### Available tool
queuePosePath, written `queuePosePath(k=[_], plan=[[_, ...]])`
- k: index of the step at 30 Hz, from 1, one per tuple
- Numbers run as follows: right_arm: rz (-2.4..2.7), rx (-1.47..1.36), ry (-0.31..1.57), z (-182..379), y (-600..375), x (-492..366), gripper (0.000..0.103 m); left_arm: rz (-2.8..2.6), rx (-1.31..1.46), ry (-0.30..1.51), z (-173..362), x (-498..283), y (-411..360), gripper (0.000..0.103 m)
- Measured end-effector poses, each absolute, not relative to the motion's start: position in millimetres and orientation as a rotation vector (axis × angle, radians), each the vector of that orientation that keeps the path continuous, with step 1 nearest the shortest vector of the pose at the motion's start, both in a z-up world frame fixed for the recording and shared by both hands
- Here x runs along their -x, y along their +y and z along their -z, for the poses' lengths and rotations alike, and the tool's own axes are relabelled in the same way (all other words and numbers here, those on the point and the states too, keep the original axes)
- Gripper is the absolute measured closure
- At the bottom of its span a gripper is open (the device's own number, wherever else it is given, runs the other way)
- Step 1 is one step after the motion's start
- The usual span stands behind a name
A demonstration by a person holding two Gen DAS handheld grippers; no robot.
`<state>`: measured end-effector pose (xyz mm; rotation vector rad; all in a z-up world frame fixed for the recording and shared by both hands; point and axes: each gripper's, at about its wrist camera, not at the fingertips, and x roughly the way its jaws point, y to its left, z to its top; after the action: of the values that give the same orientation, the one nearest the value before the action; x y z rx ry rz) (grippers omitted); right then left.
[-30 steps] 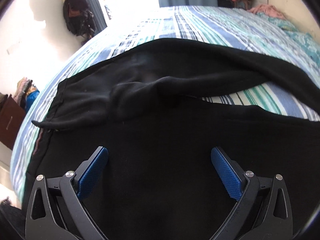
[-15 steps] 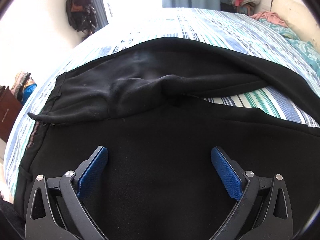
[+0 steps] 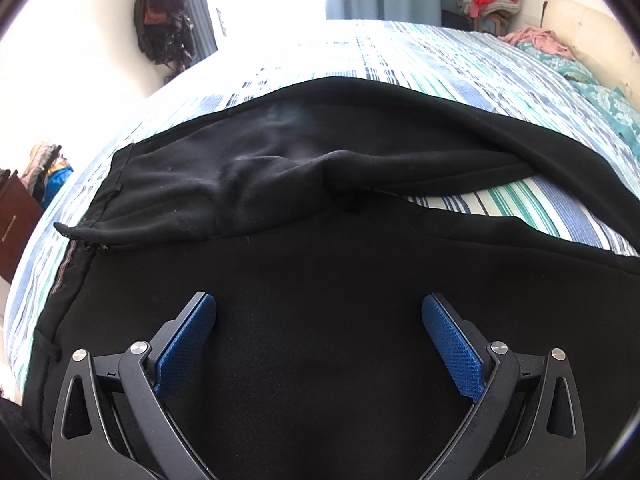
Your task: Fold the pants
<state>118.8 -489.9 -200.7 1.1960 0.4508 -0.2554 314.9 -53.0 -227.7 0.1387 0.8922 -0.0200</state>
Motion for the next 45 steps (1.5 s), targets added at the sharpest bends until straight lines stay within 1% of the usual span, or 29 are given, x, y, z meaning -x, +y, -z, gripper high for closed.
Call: queuePosePath(k=[1, 2, 3, 4, 5, 7, 8, 11, 13, 15, 18, 20, 22, 24, 25, 26, 28, 31, 34, 36, 37, 39, 42, 43, 45], plan=[[0.281, -1.193, 0.434, 199, -493, -120, 0.014, 0.017, -0.142, 0.893, 228, -315, -54, 0.000], [0.298, -1.183, 0.434, 197, -497, -122, 0.023, 0.015, -0.145, 0.895, 227, -315, -54, 0.000], [0.307, -1.164, 0.455, 195, -501, -126, 0.057, 0.012, -0.147, 0.898, 227, -316, -55, 0.000], [0.316, -1.144, 0.493, 195, -503, -130, 0.088, 0.010, -0.149, 0.905, 226, -317, -56, 0.000], [0.332, -1.127, 0.524, 194, -504, -132, 0.091, 0.005, -0.154, 0.924, 224, -319, -57, 0.000], [0.337, -1.103, 0.525, 189, -503, -132, 0.095, -0.003, -0.163, 1.020, 215, -326, -60, 0.001], [0.326, -1.075, 0.513, 182, -502, -132, 0.095, 0.023, -0.145, 1.065, 207, -331, -61, 0.001], [0.288, -0.974, 0.451, 154, -498, -125, 0.095, 0.140, 0.052, 1.013, 165, -358, -57, 0.001], [0.251, -0.941, 0.415, 138, -496, -120, 0.095, 0.152, 0.163, 1.002, 148, -400, -54, 0.001], [0.220, -0.925, 0.385, 124, -495, -118, 0.095, 0.147, 0.271, 1.053, 153, -448, -50, 0.001], [0.164, -0.938, 0.344, 108, -490, -119, 0.095, 0.071, 0.401, 1.148, 179, -506, -42, 0.001], [0.126, -0.954, 0.320, 97, -489, -119, 0.095, 0.035, 0.478, 1.204, 197, -531, -37, 0.001], [0.093, -0.963, 0.302, 86, -491, -114, 0.095, 0.023, 0.547, 1.220, 208, -542, -33, 0.001], [0.061, -0.976, 0.284, 77, -495, -108, 0.095, 0.020, 0.583, 1.214, 212, -546, -31, 0.009], [0.041, -0.988, 0.275, 73, -499, -106, 0.095, 0.026, 0.581, 1.209, 212, -546, -31, 0.045], [0.024, -1.000, 0.271, 67, -503, -105, 0.095, 0.046, 0.581, 1.222, 213, -547, -32, 0.097], [0.001, -1.011, 0.289, 63, -511, -106, 0.095, 0.070, 0.614, 1.229, 205, -539, -29, 0.098], [0.023, -0.940, 0.371, 59, -529, -119, 0.095, 0.144, 0.590, 1.151, 156, -511, -29, 0.098], [0.031, -0.867, 0.418, 49, -554, -134, 0.095, 0.210, 0.521, 1.035, 97, -451, -23, 0.097], [0.036, -0.800, 0.441, 37, -567, -136, 0.095, 0.218, 0.446, 0.999, 81, -397, -17, 0.095], [0.039, -0.768, 0.471, 36, -573, -135, 0.095, 0.208, 0.416, 1.009, 86, -370, -14, 0.093], [0.080, -0.726, 0.561, 51, -584, -131, 0.095, 0.186, 0.349, 1.070, 116, -321, -17, 0.093], [0.177, -0.707, 0.765, 107, -597, -121, 0.095, 0.144, 0.286, 1.170, 175, -268, -25, 0.094], [0.204, -0.708, 0.828, 127, -600, -118, 0.095, 0.142, 0.275, 1.193, 187, -258, -28, 0.094], [0.247, -0.708, 0.926, 158, -604, -111, 0.095, 0.149, 0.271, 1.199, 192, -244, -33, 0.095]])
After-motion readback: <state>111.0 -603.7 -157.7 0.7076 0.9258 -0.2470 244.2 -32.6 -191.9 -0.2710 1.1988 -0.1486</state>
